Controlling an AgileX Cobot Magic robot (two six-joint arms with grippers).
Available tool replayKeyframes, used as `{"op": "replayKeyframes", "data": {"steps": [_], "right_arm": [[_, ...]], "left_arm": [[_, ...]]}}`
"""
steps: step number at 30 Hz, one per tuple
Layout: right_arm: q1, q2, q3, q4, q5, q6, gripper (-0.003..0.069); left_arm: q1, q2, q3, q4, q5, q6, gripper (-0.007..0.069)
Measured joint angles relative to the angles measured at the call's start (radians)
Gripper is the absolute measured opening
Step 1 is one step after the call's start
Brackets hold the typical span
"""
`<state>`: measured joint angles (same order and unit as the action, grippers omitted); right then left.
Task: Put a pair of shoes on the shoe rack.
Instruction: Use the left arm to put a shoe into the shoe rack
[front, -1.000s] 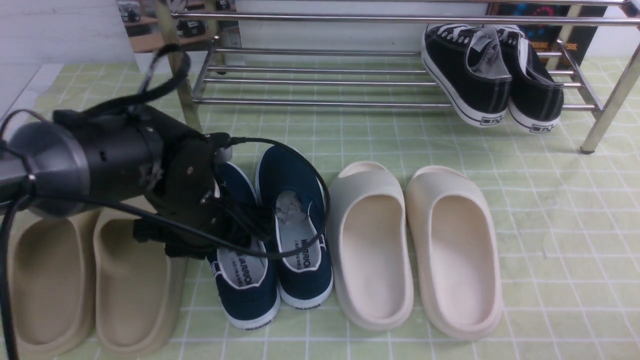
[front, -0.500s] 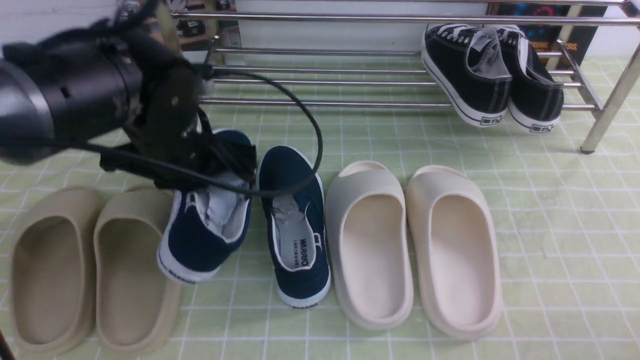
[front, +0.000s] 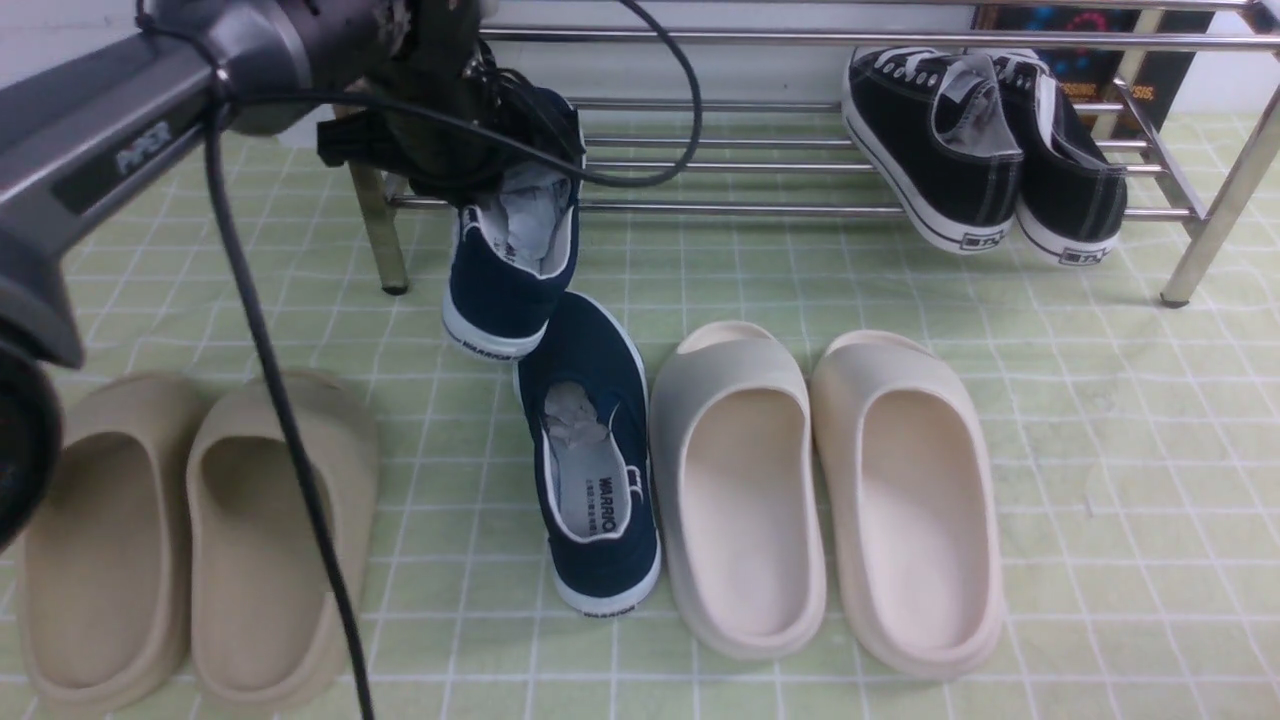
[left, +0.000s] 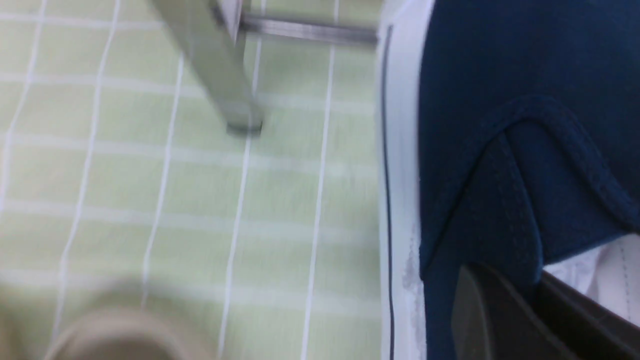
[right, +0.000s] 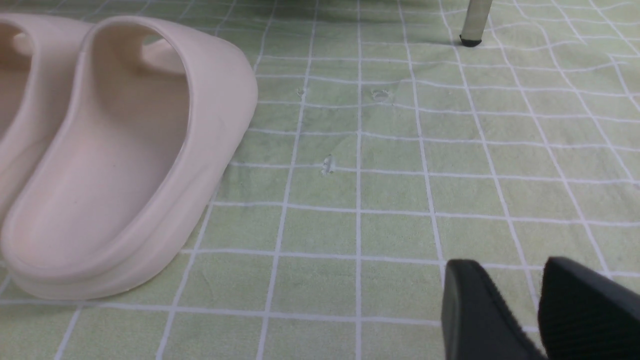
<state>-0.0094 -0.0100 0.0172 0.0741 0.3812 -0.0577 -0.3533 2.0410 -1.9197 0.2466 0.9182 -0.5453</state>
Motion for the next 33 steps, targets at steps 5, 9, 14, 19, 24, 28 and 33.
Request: {"op": "replayKeyframes", "data": {"steps": [5, 9, 14, 19, 24, 28, 33], "right_arm": [[0.0, 0.0, 0.0, 0.0, 0.0, 0.0, 0.0238], [0.0, 0.0, 0.0, 0.0, 0.0, 0.0, 0.0238], [0.0, 0.0, 0.0, 0.0, 0.0, 0.0, 0.024], [0.0, 0.0, 0.0, 0.0, 0.0, 0.0, 0.0243], [0.0, 0.0, 0.0, 0.0, 0.0, 0.0, 0.0244], [0.0, 0.0, 0.0, 0.0, 0.0, 0.0, 0.0244], [0.0, 0.0, 0.0, 0.0, 0.0, 0.0, 0.0244]], "left_arm": [[0.029, 0.114, -0.146, 0.001, -0.017, 0.0, 0.0017], [0.036, 0.157, -0.193, 0.009, -0.059, 0.0, 0.0017], [0.04, 0.196, -0.202, 0.011, -0.187, -0.001, 0.0017], [0.052, 0.219, -0.202, 0.014, -0.287, -0.037, 0.003], [0.059, 0.227, -0.203, 0.017, -0.31, -0.131, 0.0179], [0.059, 0.225, -0.211, 0.024, -0.3, -0.171, 0.0365], [0.045, 0.139, -0.225, -0.023, -0.044, -0.076, 0.0468]]}}
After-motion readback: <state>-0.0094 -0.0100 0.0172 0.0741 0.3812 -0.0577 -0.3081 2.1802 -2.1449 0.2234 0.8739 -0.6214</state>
